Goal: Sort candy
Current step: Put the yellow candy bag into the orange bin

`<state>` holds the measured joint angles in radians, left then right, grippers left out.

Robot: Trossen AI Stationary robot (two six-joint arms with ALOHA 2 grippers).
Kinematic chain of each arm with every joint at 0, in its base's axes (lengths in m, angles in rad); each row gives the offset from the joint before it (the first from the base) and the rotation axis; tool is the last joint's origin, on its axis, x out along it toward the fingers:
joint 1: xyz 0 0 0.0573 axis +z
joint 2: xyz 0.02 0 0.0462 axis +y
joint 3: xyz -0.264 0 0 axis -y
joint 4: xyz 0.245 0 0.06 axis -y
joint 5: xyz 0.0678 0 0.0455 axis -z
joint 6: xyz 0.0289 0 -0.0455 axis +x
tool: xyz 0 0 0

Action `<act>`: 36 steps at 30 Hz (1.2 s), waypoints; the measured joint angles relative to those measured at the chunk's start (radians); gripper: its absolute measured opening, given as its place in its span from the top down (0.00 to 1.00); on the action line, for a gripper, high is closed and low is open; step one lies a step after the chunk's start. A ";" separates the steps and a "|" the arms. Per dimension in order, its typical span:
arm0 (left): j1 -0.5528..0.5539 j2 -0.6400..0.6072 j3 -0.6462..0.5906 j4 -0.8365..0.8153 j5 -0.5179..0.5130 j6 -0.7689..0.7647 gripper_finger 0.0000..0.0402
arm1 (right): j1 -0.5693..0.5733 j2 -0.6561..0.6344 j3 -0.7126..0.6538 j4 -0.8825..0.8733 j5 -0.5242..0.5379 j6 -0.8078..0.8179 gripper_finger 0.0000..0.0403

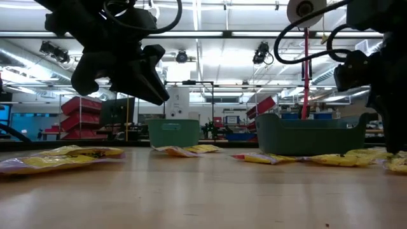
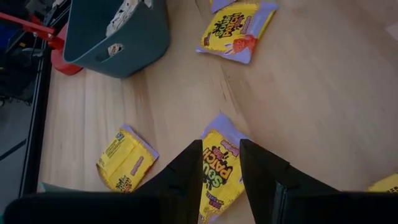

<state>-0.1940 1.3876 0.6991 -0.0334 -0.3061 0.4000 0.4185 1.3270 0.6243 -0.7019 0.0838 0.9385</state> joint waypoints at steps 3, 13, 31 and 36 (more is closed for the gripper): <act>0.000 0.000 0.000 0.000 0.000 0.000 0.73 | -0.003 0.000 -0.018 0.065 0.006 0.004 1.00; 0.000 0.000 0.000 0.073 0.000 0.059 0.73 | -0.004 0.000 -0.009 0.248 0.105 -0.057 1.00; 0.010 0.000 0.000 0.246 -0.019 0.149 0.73 | -0.152 -0.004 0.121 0.937 0.265 -0.798 1.00; 0.009 0.000 0.000 0.189 -0.015 0.085 0.73 | -0.181 -0.004 0.120 0.934 0.247 -0.784 1.00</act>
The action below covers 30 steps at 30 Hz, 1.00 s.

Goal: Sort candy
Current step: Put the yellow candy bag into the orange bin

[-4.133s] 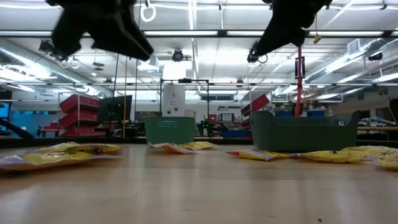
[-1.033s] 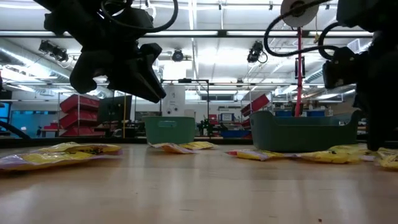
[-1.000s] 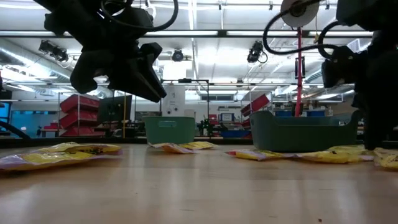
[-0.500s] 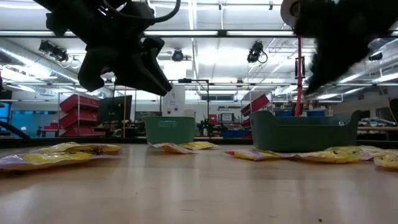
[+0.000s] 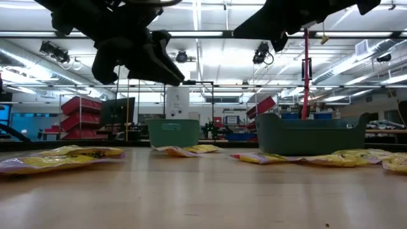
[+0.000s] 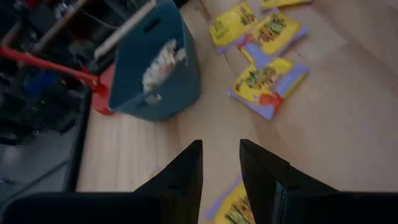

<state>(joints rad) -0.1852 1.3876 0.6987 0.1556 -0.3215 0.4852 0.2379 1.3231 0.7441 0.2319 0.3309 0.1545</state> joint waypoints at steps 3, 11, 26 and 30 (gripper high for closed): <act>0.000 0.000 0.000 -0.049 0.000 -0.053 0.73 | 0.001 0.000 0.000 -0.001 0.000 0.007 1.00; 0.000 0.000 0.000 -0.115 0.000 -0.117 0.73 | 0.002 0.000 0.000 0.007 -0.003 0.026 1.00; 0.000 0.000 0.000 -0.210 -0.025 -0.112 0.73 | -0.004 0.001 0.047 -0.260 0.012 0.199 1.00; 0.000 0.000 0.000 -0.240 -0.026 -0.122 0.73 | -0.012 0.001 0.135 -0.482 0.022 0.237 1.00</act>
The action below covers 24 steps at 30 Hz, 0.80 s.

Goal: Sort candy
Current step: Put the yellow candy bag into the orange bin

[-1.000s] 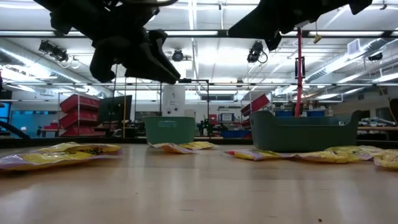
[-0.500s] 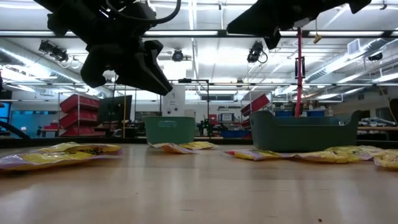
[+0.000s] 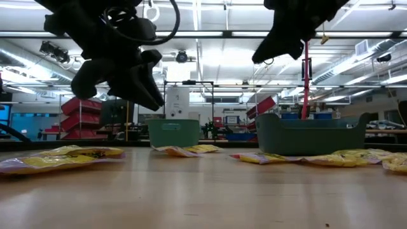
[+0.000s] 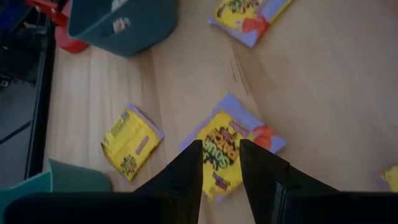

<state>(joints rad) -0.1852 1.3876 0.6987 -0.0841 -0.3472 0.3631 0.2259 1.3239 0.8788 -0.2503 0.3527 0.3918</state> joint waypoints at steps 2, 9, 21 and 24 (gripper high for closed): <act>0.000 0.000 0.000 -0.028 0.000 -0.006 0.73 | -0.001 0.000 0.037 -0.071 0.013 0.000 1.00; 0.000 0.000 0.000 -0.135 0.000 -0.076 0.73 | -0.031 0.000 0.104 -0.170 -0.006 0.010 1.00; 0.000 -0.003 0.000 -0.274 0.001 -0.211 0.73 | -0.060 0.008 0.103 -0.043 0.022 -0.105 1.00; 0.000 -0.003 0.000 -0.270 0.001 -0.228 0.73 | -0.072 0.017 0.103 0.047 -0.047 -0.260 1.00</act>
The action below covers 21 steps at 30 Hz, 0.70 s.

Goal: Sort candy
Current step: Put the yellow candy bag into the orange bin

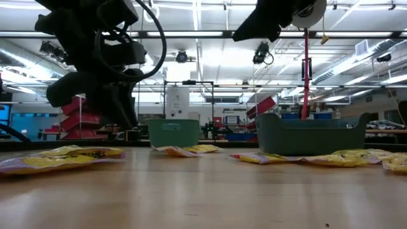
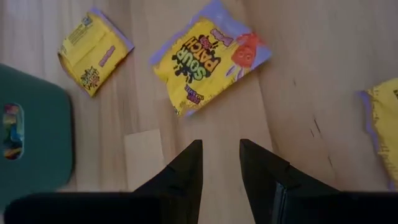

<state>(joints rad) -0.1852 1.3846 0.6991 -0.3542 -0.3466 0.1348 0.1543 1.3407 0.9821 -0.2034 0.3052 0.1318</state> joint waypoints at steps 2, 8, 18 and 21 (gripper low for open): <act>0.000 0.000 0.000 -0.010 0.006 -0.035 0.73 | -0.007 0.000 0.000 -0.007 -0.064 -0.051 1.00; -0.002 0.001 0.000 0.015 0.116 -0.094 0.73 | -0.008 0.015 0.000 -0.194 -0.139 0.032 1.00; -0.002 0.002 0.000 0.204 0.120 0.051 0.73 | 0.100 0.177 -0.002 -0.120 -0.171 0.074 1.00; -0.002 0.002 0.000 0.217 0.116 0.074 0.73 | 0.090 0.228 0.028 -0.116 -0.167 0.074 1.00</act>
<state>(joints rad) -0.1871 1.3865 0.6994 -0.1370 -0.2301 0.2091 0.2444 1.5691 1.0103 -0.3193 0.1382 0.2058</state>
